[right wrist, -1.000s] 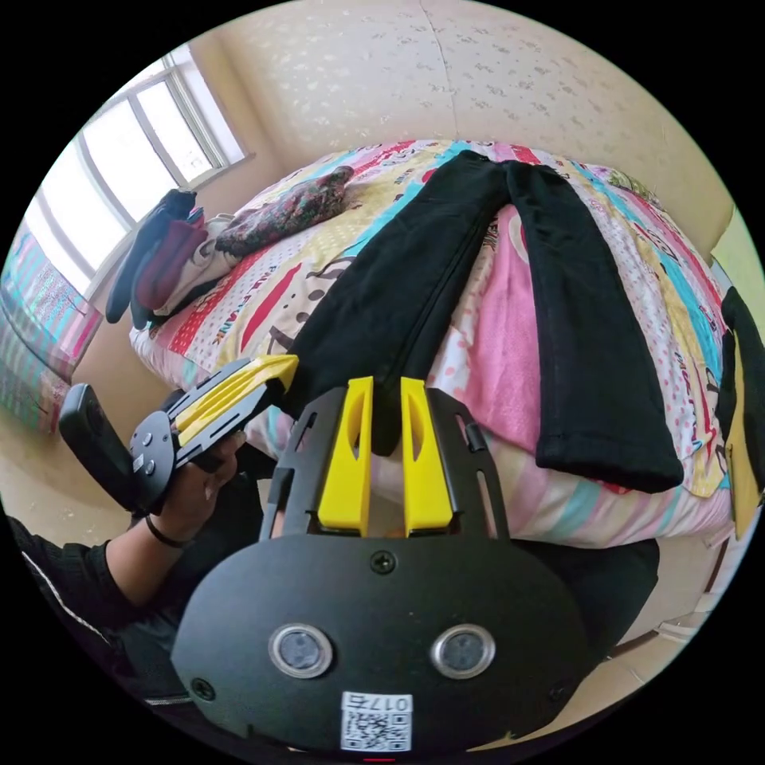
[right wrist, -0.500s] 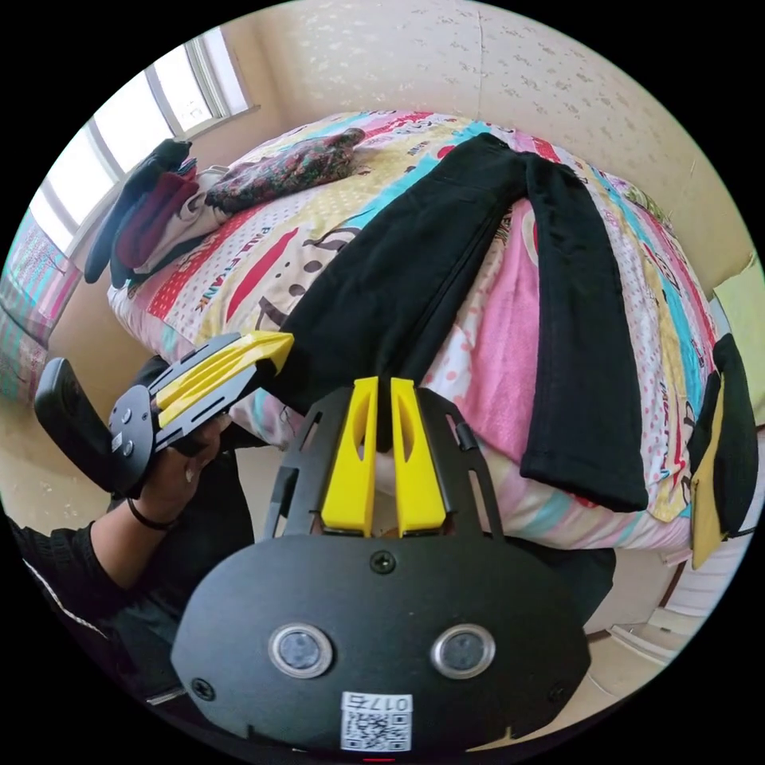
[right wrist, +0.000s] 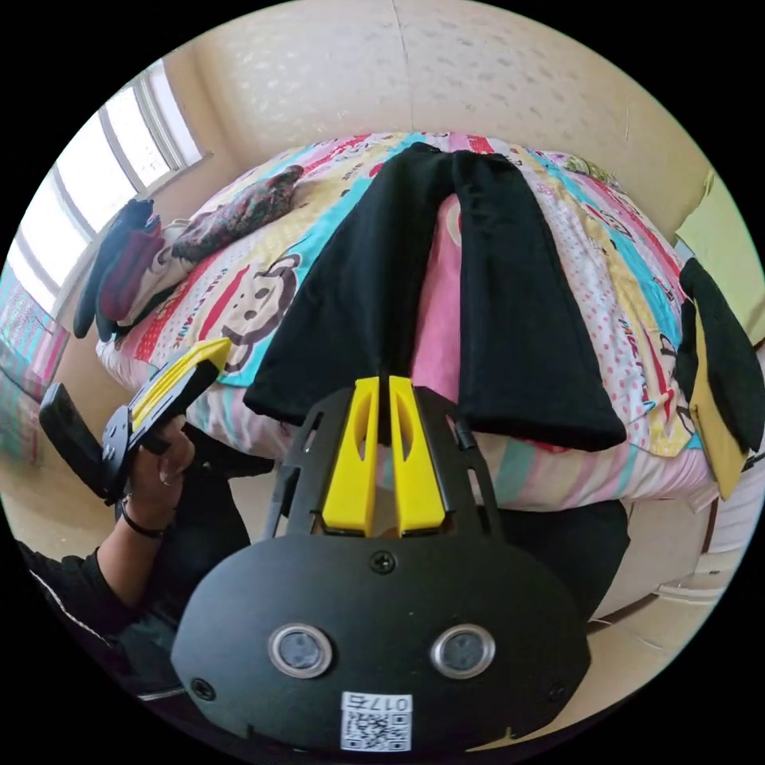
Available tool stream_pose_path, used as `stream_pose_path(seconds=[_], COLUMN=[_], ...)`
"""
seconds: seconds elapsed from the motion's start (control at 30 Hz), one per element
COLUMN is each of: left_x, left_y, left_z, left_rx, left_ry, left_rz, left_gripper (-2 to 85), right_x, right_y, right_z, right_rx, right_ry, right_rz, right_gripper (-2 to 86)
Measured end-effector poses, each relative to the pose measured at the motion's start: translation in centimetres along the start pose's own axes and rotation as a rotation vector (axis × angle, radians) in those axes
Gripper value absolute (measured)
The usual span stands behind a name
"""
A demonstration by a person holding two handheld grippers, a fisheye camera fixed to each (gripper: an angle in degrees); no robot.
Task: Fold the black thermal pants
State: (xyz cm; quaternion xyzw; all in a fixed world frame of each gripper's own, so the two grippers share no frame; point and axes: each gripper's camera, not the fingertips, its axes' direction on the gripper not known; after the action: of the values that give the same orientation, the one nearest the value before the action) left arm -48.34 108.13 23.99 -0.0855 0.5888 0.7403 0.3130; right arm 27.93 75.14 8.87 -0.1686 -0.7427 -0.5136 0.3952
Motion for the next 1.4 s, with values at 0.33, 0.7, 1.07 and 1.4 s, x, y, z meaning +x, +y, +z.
stream_pose_path(seconds=[0.33, 0.7, 1.07, 1.4], left_x=[4.3, 4.6, 2.1, 2.5], left_y=[-0.1, -0.6, -0.6, -1.4], left_z=[0.6, 5.5, 6.0, 6.5], left_rx=[0.129, -0.154, -0.132, -0.163], left_ry=[0.009, -0.048, 0.071, 0.046], left_rz=[0.148, 0.080, -0.046, -0.021], left_gripper=[-0.9, -0.8, -0.9, -1.0], right_x=[-0.4, 2.0, 2.8, 2.0], right_y=[0.1, -4.0, -17.2, -19.1], right_z=[0.5, -2.6, 2.8, 6.6], right_rx=[0.027, -0.015, -0.026, -0.098], right_ry=[0.060, -0.027, -0.027, -0.014], right_rz=[-0.045, 0.053, -0.011, 0.031], right_gripper=[3.4, 3.2, 2.6, 2.6])
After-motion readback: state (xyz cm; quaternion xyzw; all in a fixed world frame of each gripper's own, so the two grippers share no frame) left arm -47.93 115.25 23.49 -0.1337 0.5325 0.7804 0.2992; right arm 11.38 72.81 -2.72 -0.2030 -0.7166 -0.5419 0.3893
